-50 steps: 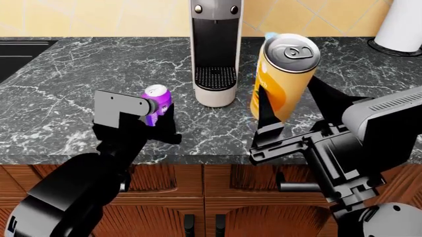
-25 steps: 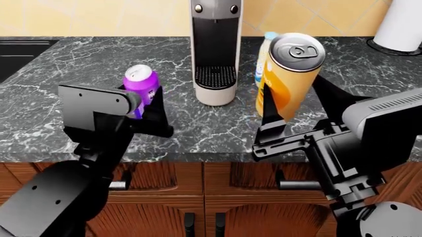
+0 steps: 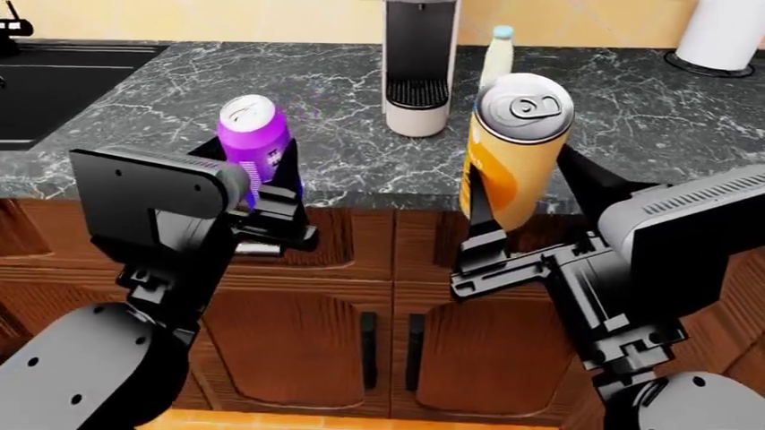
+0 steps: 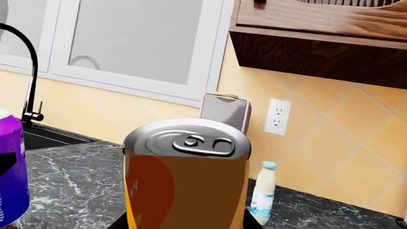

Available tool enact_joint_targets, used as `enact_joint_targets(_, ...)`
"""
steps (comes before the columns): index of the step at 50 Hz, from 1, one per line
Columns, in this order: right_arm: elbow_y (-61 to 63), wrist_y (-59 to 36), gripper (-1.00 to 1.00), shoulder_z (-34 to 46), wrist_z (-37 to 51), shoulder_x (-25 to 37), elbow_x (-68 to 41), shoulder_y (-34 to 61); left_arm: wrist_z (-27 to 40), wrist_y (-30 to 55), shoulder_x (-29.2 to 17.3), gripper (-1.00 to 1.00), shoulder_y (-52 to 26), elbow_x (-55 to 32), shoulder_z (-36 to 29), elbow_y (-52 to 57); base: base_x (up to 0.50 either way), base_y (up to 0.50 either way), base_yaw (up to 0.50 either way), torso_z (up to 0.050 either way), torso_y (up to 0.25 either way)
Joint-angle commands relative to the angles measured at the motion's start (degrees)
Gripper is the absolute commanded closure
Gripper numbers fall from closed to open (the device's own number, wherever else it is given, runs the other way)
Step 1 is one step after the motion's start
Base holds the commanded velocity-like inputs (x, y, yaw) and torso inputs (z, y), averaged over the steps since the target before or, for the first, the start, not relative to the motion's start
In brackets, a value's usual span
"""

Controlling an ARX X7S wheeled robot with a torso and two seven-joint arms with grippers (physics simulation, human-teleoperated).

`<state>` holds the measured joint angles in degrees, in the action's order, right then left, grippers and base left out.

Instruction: Move the drinks to the dining counter.

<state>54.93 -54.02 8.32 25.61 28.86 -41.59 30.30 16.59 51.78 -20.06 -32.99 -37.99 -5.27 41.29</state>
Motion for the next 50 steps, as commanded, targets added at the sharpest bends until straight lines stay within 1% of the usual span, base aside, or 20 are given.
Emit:
enact_joint_targets(1,0.2,1.1,1.0,0.7,-0.7,0.6,1.7,-0.3,1.0,-0.2,-0.2,1.0,-0.2,-0.7,0.1,0.7,-0.41,-0.02,0.43,0.0,0.0)
enact_joint_targets(15,0.4,1.4,1.0,1.0,-0.3,1.2,1.1,-0.3,1.1,-0.6,-0.5,1.0,0.0,-1.0,0.0,0.7,-0.37,-0.03,0.46,0.0,0.0)
enact_joint_targets(24,0.1,2.0,1.0,1.7,-0.3,1.3,1.1,0.0,1.3,-0.5,-0.7,1.0,-0.3,-1.3,-0.1,0.7,-0.28,-0.04,0.5,0.0,0.0)
enact_joint_targets(50,-0.1,3.8,1.0,2.7,-0.2,2.4,1.3,-1.1,1.6,-1.1,-1.2,1.0,0.0,-1.6,-0.5,0.4,-0.2,-0.05,0.5,0.001,0.0)
